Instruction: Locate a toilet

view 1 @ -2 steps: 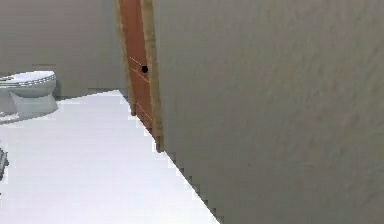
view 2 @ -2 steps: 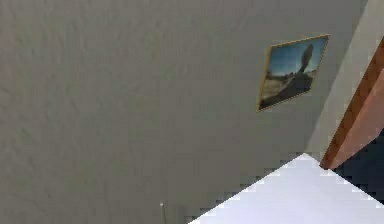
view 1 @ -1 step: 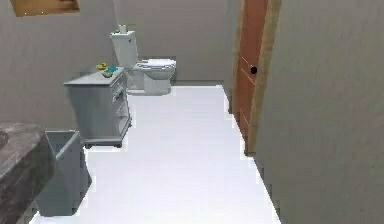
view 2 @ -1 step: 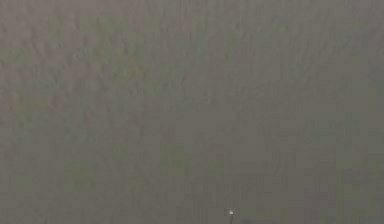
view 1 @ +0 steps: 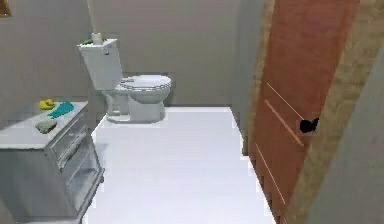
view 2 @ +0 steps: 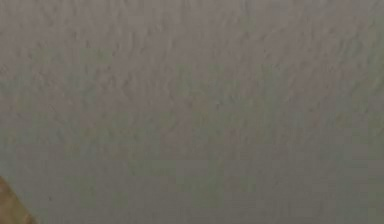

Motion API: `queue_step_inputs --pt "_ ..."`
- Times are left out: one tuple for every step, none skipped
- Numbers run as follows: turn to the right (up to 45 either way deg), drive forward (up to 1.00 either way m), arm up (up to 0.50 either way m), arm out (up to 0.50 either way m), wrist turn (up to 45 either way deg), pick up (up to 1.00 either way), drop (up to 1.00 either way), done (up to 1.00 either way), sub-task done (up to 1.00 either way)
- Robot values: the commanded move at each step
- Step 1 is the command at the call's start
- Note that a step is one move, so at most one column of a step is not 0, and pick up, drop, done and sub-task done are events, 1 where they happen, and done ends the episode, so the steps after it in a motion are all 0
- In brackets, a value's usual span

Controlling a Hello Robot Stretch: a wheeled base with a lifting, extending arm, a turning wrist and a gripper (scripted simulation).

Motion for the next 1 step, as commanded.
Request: queue_step_inputs --pt "-12.0 0.0 0.0 0.0 0.0 0.0 0.0 0.0 0.0"
